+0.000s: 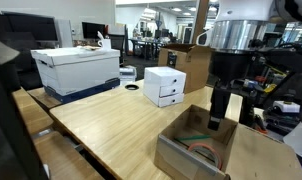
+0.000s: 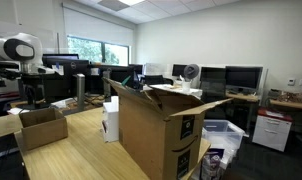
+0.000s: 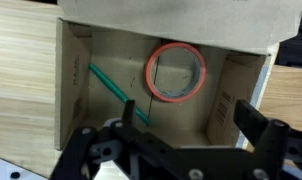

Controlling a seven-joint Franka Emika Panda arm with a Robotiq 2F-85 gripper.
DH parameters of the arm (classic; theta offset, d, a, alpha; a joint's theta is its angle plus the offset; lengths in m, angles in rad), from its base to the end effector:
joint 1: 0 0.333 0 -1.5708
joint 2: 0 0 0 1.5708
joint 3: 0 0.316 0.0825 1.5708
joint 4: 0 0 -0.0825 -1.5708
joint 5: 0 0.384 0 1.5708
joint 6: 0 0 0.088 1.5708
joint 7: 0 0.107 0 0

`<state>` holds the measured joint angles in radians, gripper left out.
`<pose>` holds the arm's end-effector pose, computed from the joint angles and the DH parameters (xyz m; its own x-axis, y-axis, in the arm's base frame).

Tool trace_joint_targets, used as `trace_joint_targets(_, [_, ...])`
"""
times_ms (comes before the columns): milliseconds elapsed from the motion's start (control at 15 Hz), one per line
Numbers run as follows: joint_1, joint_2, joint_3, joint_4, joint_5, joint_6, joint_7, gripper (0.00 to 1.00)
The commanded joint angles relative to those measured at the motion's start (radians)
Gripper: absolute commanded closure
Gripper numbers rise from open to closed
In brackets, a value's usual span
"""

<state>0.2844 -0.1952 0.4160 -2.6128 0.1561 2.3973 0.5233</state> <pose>0.3244 0.2689 0.3104 0.9978 0.0520 -0.0405 0.0519 -0.9986 -0.0036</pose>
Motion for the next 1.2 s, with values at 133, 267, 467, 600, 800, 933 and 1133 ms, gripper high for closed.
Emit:
trace_joint_targets(133, [-0.011,0.083,-0.012,0.000,-0.049,0.116,0.055,0.00])
trace_joint_targets(267, [-0.010,0.105,-0.021,-0.001,-0.062,0.144,0.063,0.00])
trace_joint_targets(467, [-0.007,0.136,-0.037,-0.002,-0.090,0.174,0.076,0.00])
trace_joint_targets(600, [-0.005,0.155,-0.045,-0.001,-0.100,0.184,0.076,0.00])
trace_joint_targets(800, [-0.002,0.181,-0.061,-0.001,-0.118,0.202,0.079,0.00])
trace_joint_targets(933, [0.002,0.196,-0.068,0.000,-0.123,0.208,0.080,0.00])
trace_joint_targets(1133, [0.005,0.210,-0.078,0.000,-0.125,0.212,0.075,0.00])
